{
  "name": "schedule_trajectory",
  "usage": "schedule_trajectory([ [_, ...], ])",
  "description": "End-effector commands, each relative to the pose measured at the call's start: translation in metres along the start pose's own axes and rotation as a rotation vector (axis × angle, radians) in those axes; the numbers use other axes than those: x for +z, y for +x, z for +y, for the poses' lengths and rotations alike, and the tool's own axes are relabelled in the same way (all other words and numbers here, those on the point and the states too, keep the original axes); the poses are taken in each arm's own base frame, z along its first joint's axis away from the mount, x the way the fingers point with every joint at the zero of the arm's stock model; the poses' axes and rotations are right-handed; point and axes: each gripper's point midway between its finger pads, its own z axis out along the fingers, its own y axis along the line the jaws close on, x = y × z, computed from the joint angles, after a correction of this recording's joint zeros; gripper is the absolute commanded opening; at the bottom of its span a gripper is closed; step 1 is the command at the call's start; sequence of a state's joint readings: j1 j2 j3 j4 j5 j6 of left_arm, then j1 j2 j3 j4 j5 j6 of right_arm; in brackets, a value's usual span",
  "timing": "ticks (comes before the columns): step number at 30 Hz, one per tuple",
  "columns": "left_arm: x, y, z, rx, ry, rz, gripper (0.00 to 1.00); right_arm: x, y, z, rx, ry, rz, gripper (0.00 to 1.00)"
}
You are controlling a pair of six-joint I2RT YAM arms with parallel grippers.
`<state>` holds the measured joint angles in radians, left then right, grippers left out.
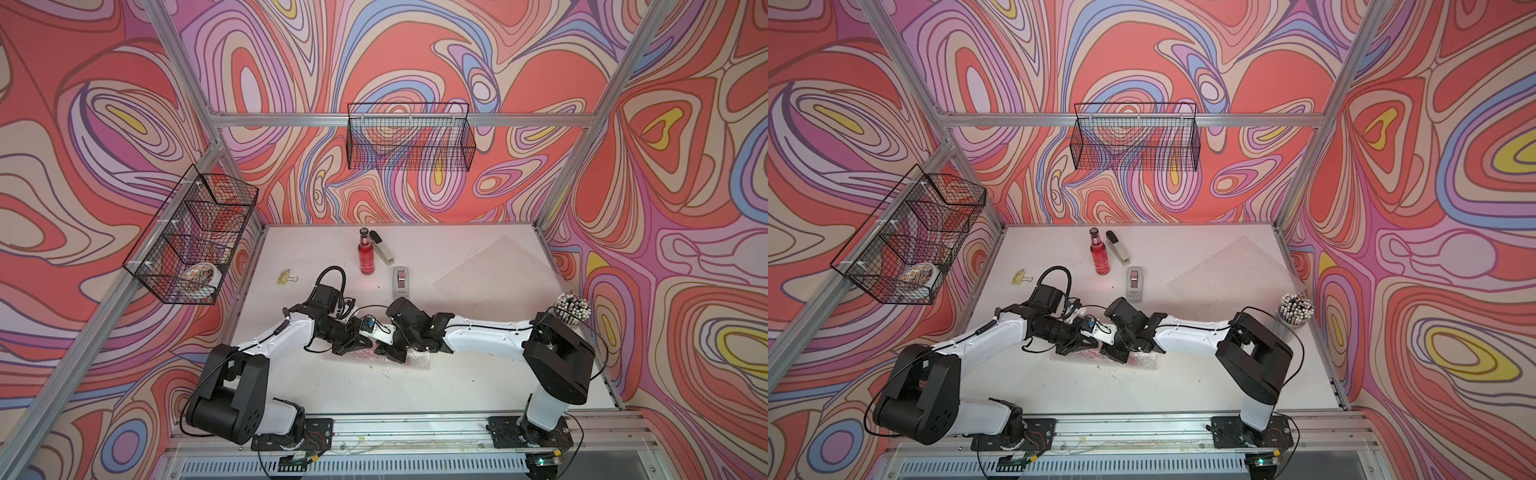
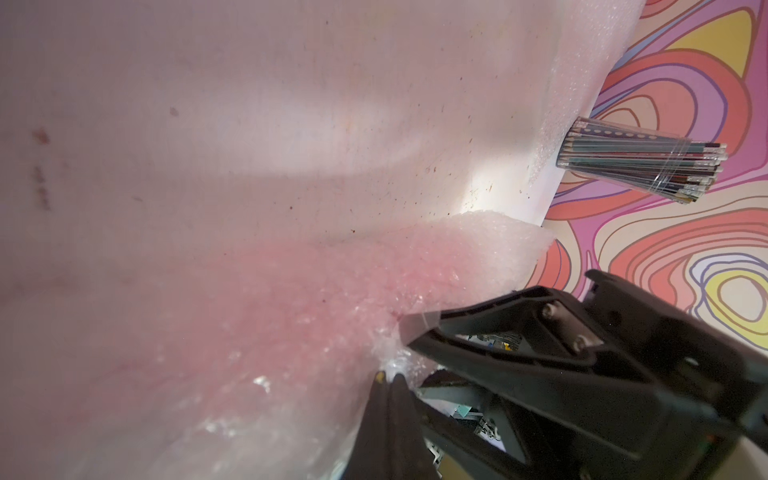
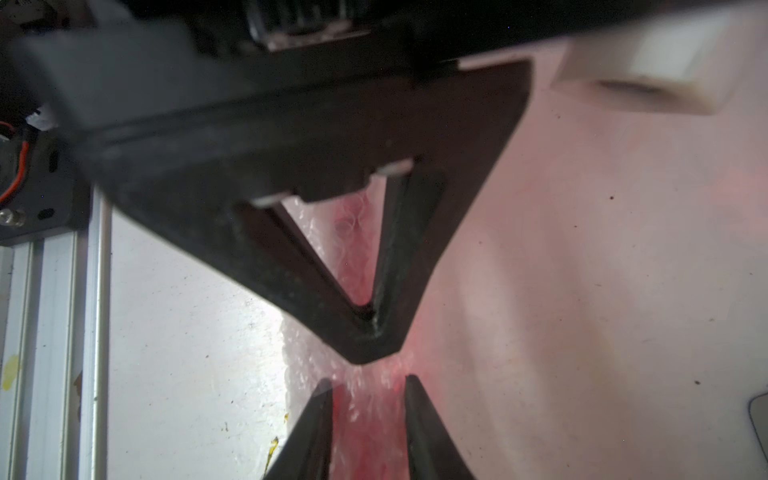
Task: Wrap wine bottles in bubble wrap
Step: Stick the tape on the bubble wrap.
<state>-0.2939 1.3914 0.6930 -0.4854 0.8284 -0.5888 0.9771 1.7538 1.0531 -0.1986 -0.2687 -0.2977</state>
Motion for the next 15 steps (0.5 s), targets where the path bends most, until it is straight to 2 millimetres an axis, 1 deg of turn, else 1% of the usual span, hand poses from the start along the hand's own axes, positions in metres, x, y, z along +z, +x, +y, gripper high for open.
schedule_trajectory([
  [1, -0.002, 0.010, 0.006, -0.028, -0.018, 0.011, 0.00, 0.011, 0.048, 0.017, 0.029, -0.039, 0.152, 0.30],
  [7, 0.003, 0.009, 0.010, -0.038, -0.016, 0.018, 0.00, 0.011, 0.048, 0.018, 0.025, -0.040, 0.154, 0.30],
  [11, 0.001, 0.011, 0.016, -0.035, -0.048, 0.013, 0.00, 0.011, 0.049, 0.019, 0.028, -0.040, 0.153, 0.31],
  [15, 0.006, 0.013, 0.024, -0.049, -0.059, 0.030, 0.00, 0.011, 0.045, 0.022, 0.026, -0.057, 0.135, 0.36],
])
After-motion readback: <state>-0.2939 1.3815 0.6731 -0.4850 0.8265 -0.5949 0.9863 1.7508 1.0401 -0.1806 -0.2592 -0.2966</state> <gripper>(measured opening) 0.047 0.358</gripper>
